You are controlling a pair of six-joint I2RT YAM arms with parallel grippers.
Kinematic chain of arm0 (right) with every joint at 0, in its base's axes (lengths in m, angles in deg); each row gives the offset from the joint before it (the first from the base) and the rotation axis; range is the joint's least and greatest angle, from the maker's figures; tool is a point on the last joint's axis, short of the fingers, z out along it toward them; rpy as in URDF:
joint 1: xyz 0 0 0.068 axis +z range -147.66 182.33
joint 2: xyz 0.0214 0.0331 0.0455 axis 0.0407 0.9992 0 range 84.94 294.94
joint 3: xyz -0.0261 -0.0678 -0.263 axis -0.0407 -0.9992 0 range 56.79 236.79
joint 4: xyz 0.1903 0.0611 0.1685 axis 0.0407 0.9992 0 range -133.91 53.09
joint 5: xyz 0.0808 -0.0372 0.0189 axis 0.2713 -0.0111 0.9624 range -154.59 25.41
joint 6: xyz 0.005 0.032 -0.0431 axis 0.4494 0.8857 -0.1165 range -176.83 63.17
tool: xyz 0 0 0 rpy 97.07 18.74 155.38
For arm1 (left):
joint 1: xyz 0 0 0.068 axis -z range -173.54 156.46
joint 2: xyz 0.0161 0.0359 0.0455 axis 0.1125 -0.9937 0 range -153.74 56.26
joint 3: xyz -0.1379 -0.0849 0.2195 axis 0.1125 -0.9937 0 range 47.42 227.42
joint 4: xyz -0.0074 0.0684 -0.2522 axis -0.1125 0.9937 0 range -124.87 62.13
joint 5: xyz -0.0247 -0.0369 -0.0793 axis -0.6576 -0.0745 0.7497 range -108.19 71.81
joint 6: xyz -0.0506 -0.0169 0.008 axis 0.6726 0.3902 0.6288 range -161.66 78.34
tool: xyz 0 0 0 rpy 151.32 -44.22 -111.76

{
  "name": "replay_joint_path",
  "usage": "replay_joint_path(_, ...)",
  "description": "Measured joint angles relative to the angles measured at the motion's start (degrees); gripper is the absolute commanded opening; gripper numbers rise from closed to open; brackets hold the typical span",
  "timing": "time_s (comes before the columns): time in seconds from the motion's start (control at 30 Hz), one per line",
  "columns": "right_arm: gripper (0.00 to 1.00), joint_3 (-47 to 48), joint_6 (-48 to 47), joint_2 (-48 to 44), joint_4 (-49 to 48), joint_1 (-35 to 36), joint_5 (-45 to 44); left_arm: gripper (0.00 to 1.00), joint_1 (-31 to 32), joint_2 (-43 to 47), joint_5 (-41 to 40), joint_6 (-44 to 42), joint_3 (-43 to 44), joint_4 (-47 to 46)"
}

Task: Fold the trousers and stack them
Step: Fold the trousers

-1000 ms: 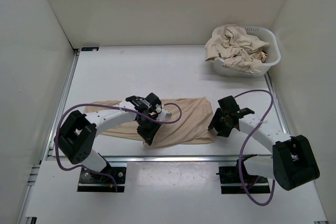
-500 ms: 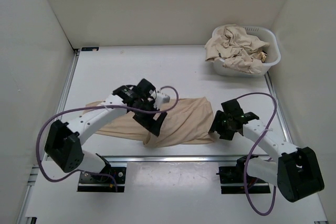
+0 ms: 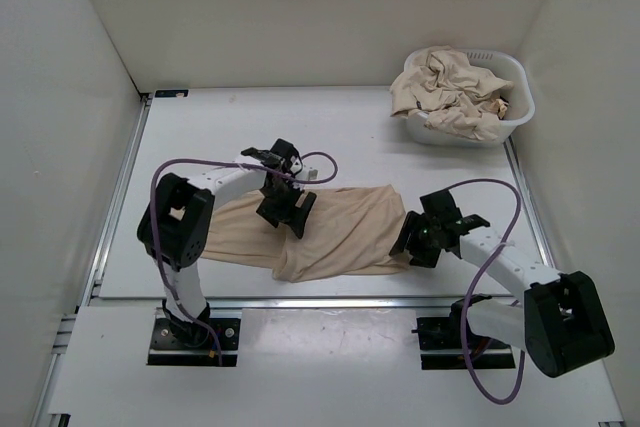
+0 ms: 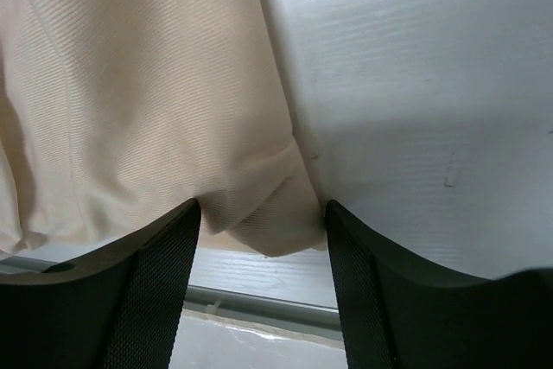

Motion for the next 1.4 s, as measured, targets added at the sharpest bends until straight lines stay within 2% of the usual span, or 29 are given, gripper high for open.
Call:
replay_joint_path(0.07,0.59,0.0,0.0,0.5,-0.7,0.0,0.6,0.84,-0.5,-1.8,-0.6,0.0,0.1,-1.1)
replay_joint_path(0.1,0.45,0.0,0.0,0.7,-0.9,0.0,0.8,0.74,-0.8,-2.3,-0.6,0.1,0.3,-1.5)
replay_joint_path(0.13,0.34,-0.1,-0.2,0.9,-1.5,0.0,0.8,0.40,-1.1,-2.9,-0.5,0.2,0.7,-1.6)
replay_joint_path(0.17,0.27,-0.6,-0.1,1.2,-1.9,0.0,0.8,0.23,-1.4,-3.5,-0.2,0.3,1.4,-1.9)
replay_joint_path(0.2,0.21,-0.9,0.2,1.5,-2.1,-0.1,1.0,0.14,-1.6,-3.8,0.0,0.4,2.0,-2.3)
replay_joint_path(0.37,0.05,-1.4,0.5,1.8,-2.9,-0.1,0.8,0.14,-2.2,-4.0,0.9,0.0,4.6,-3.0)
replay_joint_path(0.47,0.05,-1.4,0.6,1.8,-2.9,-0.1,0.8,0.14,-2.5,-3.0,0.7,0.0,5.1,-3.0)
replay_joint_path(0.5,0.08,-1.4,0.5,1.9,-2.9,-0.1,0.8,0.14,-2.5,-2.3,0.5,0.0,5.1,-2.8)
replay_joint_path(0.53,0.20,-1.4,0.5,1.9,-2.9,-0.1,0.8,0.14,-2.7,-1.8,0.1,0.0,5.2,-2.7)
replay_joint_path(0.6,0.36,-1.4,0.3,2.0,-3.2,-0.1,1.3,0.14,-3.2,-1.0,-0.9,0.0,5.4,-2.5)
replay_joint_path(0.63,0.53,-1.2,0.1,2.0,-3.5,-0.1,1.7,0.14,-3.5,-0.9,-1.3,0.0,5.4,-2.6)
replay_joint_path(0.73,0.69,0.4,-2.0,2.0,-3.0,0.1,1.8,0.14,-3.9,-0.9,-2.8,0.0,5.4,-2.2)
replay_joint_path(0.83,0.74,2.1,-4.6,2.1,-0.5,-0.4,-0.5,0.16,-4.3,-1.6,-3.8,0.0,5.4,-2.1)
replay_joint_path(0.93,0.78,3.7,-6.3,3.0,0.9,-2.5,-2.3,0.24,-4.6,-3.9,-4.3,0.0,5.4,-2.1)
replay_joint_path(1.07,0.78,8.3,-7.5,10.8,0.1,-4.0,-2.6,0.31,-5.3,-6.7,-4.7,0.0,5.6,-1.8)
replay_joint_path(1.13,0.68,11.0,-7.5,14.4,-0.6,-4.0,-2.0,0.33,-5.4,-7.1,-5.1,0.0,5.7,-1.6)
replay_joint_path(1.17,0.63,11.9,-7.6,16.0,-1.4,-4.0,-1.3,0.37,-5.5,-7.1,-5.3,0.0,5.8,-1.5)
replay_joint_path(1.2,0.50,12.7,-7.6,17.3,-2.2,-4.0,-0.5,0.38,-5.8,-7.1,-5.7,0.0,6.0,-1.4)
replay_joint_path(1.23,0.42,13.3,-7.9,18.4,-3.0,-4.1,0.4,0.38,-6.0,-7.1,-6.0,0.0,6.3,-1.3)
replay_joint_path(1.3,0.11,13.8,-7.6,20.9,-5.4,-4.2,2.4,0.45,-6.6,-7.1,-6.1,0.0,6.6,-1.3)
replay_joint_path(1.4,0.00,13.3,-6.6,22.5,-8.5,-4.3,5.6,0.61,-8.0,-7.1,-6.1,-0.1,6.7,-1.1)
